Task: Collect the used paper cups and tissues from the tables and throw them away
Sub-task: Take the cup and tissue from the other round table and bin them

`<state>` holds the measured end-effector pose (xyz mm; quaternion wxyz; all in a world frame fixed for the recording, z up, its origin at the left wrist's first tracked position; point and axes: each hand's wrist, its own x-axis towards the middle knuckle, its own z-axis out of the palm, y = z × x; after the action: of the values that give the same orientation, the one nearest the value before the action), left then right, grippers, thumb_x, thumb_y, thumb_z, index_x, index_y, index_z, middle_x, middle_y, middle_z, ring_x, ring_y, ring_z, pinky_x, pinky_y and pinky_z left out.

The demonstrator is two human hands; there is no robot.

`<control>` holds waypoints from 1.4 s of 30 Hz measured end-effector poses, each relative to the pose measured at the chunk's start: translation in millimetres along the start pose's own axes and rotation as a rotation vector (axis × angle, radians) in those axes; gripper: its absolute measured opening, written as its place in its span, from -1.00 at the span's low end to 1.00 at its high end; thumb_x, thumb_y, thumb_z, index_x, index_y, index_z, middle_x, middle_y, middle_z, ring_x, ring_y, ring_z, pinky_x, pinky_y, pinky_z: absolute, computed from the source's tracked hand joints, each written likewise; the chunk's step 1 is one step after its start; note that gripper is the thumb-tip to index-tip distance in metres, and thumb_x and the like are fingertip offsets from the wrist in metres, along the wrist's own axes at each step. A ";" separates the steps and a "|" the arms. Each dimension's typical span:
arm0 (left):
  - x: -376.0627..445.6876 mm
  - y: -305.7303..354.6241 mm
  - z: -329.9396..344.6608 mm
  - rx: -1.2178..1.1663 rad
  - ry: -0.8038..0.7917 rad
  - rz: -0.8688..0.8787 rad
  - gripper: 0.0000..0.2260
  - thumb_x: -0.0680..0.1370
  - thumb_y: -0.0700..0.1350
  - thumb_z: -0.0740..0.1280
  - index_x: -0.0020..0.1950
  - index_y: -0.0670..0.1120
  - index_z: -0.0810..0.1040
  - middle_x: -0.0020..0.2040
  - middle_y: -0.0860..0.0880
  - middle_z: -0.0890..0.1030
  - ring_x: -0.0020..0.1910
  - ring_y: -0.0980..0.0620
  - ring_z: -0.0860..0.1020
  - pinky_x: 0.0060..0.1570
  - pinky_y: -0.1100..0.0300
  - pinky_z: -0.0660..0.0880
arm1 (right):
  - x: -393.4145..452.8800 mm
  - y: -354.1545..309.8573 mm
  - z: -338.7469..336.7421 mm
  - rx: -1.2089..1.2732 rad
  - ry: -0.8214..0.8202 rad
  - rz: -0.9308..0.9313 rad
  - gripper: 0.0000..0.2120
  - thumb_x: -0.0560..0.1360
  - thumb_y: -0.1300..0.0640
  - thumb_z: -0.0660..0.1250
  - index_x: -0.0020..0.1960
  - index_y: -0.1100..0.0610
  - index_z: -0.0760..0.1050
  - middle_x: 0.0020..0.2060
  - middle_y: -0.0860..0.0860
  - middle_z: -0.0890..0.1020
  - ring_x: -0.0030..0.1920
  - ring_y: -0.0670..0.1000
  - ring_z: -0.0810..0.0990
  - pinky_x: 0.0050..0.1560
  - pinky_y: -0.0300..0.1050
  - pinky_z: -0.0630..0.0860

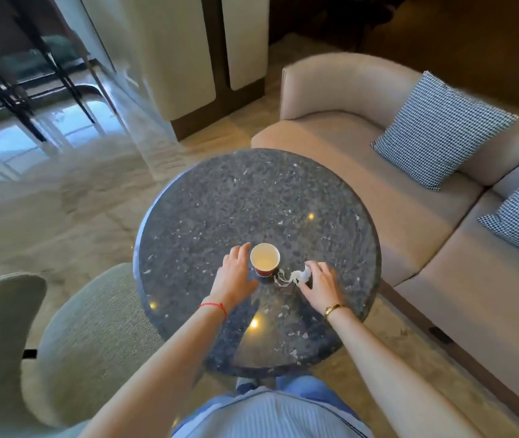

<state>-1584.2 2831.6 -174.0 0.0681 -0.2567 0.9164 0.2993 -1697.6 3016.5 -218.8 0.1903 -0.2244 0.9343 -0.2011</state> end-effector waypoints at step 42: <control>-89.4 19.8 12.2 -0.298 0.593 -0.369 -0.25 0.37 -0.08 0.54 0.48 0.01 0.27 0.29 -0.01 0.41 0.24 0.06 0.39 0.17 0.24 0.34 | 36.7 -42.1 -50.5 0.107 -0.186 -0.597 -0.81 0.46 0.27 0.33 0.04 0.14 0.41 -0.05 0.04 0.47 -0.07 0.03 0.49 -0.06 -0.10 0.47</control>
<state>-1517.9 2890.7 -148.8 -0.1854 -0.5001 0.7810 0.3248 -1736.0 2978.5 -166.4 0.2189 -0.4958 0.7940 -0.2754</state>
